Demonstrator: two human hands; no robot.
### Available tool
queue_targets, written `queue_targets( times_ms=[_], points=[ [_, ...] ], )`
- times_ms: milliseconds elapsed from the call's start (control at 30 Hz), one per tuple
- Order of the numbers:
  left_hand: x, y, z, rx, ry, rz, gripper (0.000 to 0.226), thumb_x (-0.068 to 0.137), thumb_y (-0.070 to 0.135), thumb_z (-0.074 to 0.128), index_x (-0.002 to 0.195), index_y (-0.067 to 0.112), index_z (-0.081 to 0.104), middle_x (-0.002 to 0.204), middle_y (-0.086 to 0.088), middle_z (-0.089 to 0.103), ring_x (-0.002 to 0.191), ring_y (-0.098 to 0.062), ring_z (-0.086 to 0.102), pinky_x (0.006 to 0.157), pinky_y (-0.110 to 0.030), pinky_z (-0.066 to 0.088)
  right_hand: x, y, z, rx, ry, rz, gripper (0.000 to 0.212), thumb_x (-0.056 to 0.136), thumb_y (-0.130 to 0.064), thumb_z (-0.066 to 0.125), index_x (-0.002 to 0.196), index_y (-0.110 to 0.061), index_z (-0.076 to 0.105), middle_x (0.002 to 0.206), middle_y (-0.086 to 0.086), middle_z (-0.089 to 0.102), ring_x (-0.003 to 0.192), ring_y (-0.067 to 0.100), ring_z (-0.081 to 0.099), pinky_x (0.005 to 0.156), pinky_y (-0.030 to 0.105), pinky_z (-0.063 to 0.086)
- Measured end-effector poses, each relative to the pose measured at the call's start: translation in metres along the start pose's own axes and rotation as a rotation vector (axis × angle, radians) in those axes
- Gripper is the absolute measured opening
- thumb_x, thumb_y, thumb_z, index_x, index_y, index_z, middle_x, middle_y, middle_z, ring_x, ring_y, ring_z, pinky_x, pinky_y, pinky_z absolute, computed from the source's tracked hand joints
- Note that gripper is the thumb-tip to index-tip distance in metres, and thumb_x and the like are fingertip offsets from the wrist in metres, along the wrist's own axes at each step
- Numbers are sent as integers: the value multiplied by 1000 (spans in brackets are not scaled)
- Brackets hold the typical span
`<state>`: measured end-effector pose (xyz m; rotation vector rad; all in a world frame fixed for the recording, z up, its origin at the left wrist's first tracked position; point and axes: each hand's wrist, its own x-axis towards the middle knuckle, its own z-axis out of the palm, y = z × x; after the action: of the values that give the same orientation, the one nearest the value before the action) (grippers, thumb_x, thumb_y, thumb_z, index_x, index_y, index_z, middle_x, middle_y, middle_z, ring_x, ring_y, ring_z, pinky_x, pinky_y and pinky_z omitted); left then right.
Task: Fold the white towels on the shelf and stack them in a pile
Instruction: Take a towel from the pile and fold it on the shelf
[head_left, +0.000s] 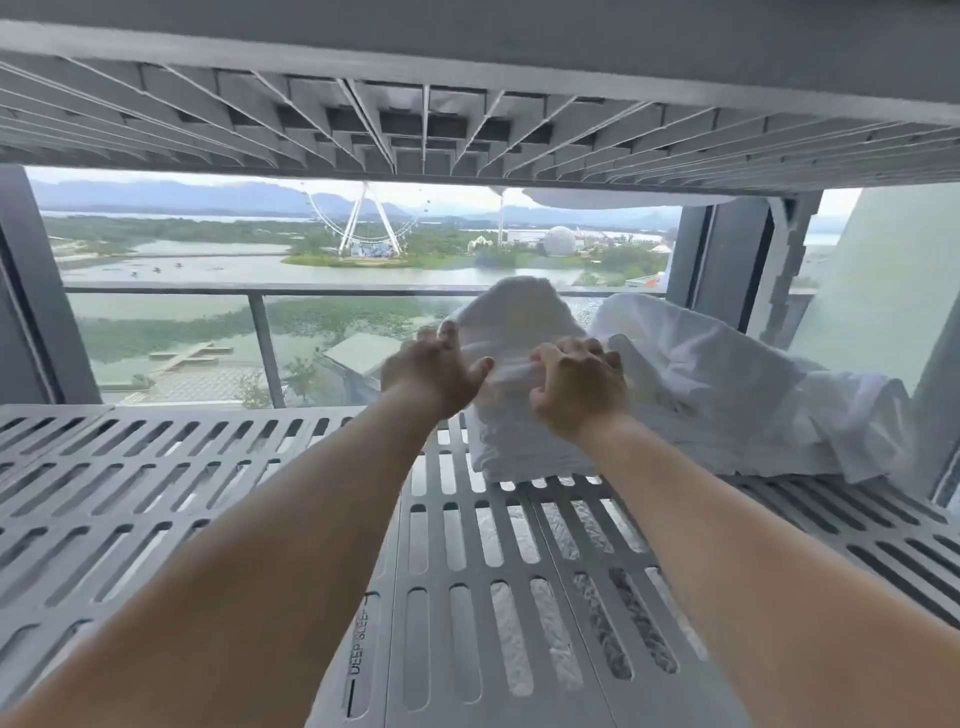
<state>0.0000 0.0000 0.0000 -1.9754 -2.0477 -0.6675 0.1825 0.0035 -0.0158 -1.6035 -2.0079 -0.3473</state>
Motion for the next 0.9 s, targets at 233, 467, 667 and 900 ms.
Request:
queue_targets(
  times_ms=[233, 467, 667, 900],
  points=[
    [28, 15, 6, -123, -152, -221, 69, 90, 56, 45, 139, 7, 43, 130, -16, 59, 118, -33, 57, 89, -43, 48, 17, 23, 6, -69, 87, -44, 20, 92, -30, 50, 92, -23, 69, 101, 3, 68, 106, 29, 53, 98, 44, 32],
    [40, 12, 11, -241, -83, -240, 27, 91, 37, 60, 79, 14, 68, 84, -8, 69, 83, -27, 64, 76, -37, 54, 31, 26, 24, 83, 31, 42, 26, 94, -44, 47, 103, -22, 59, 118, 10, 57, 121, 34, 47, 107, 51, 29],
    [41, 3, 11, -438, 3, -290, 22, 91, 25, 65, 72, 17, 69, 78, -6, 70, 80, -29, 65, 68, -33, 49, 36, 24, 16, 138, 21, 165, 30, 92, -45, 49, 110, -24, 63, 121, 13, 56, 115, 37, 52, 104, 50, 37],
    [32, 2, 5, -846, 132, -332, 13, 91, 22, 69, 78, 21, 67, 83, -3, 71, 84, -28, 69, 78, -42, 59, 37, 6, -5, 331, 126, 157, 28, 100, -32, 42, 121, -16, 51, 123, 14, 50, 117, 35, 48, 92, 51, 46]
  ],
)
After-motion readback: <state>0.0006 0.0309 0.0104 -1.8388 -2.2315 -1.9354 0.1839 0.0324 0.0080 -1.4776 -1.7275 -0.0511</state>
